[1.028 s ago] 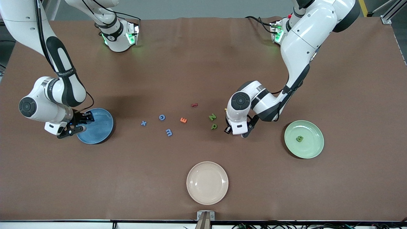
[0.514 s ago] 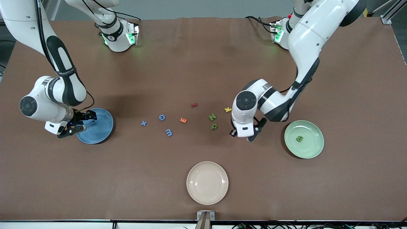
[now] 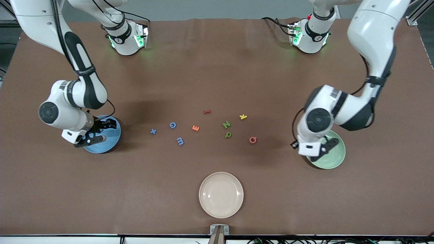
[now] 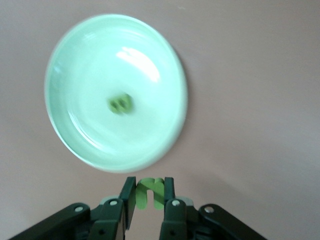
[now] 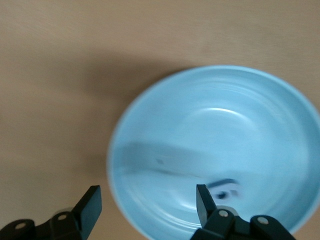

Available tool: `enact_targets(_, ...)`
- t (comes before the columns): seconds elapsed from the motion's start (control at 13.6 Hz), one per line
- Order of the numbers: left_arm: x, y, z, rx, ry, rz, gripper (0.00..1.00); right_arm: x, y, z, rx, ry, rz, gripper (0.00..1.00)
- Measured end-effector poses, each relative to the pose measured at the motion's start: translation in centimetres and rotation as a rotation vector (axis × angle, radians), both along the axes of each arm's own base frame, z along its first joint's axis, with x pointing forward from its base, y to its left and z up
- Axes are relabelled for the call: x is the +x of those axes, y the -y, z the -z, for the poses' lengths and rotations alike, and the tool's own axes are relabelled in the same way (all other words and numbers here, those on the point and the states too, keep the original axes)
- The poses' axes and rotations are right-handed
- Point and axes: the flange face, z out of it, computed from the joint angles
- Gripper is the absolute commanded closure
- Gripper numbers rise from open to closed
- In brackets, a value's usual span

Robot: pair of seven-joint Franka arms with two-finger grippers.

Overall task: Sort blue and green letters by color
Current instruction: 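Carry the n to the green plate with the left gripper and release, then grasp the blue X with the right gripper while the left gripper returns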

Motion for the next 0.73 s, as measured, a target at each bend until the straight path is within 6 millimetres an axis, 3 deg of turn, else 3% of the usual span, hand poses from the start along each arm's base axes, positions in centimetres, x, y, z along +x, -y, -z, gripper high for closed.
enact_targets(0.15,0.3,-5.8,2.2,-0.019,-0.064,0.031,0.92,0.0,-3.4,-0.1,-0.012,0.002,0.034,0.15)
enact_targets(0.22,0.3,-7.5,3.3,-0.031,-0.081,0.036,0.86,-0.1,-5.1,-0.2,-0.02,0.004,0.061,0.15)
enact_targets(0.29,0.2,-8.1,4.1,-0.039,-0.092,0.039,0.6,-0.1,-6.8,-0.4,-0.028,0.008,0.092,0.15)
enact_targets(0.37,0.0,-8.1,4.8,-0.044,-0.1,0.043,0.21,-0.1,-8.6,-0.7,-0.035,0.015,0.128,0.15)
enact_targets(0.44,-0.1,-7.7,5.2,-0.048,-0.106,0.049,0.01,-0.3,-10.6,-0.9,-0.038,0.021,0.165,0.15)
enact_targets(0.73,0.0,-6.6,4.9,-0.054,-0.094,0.065,0.0,-0.7,-17.2,-0.9,0.005,0.027,0.286,0.16)
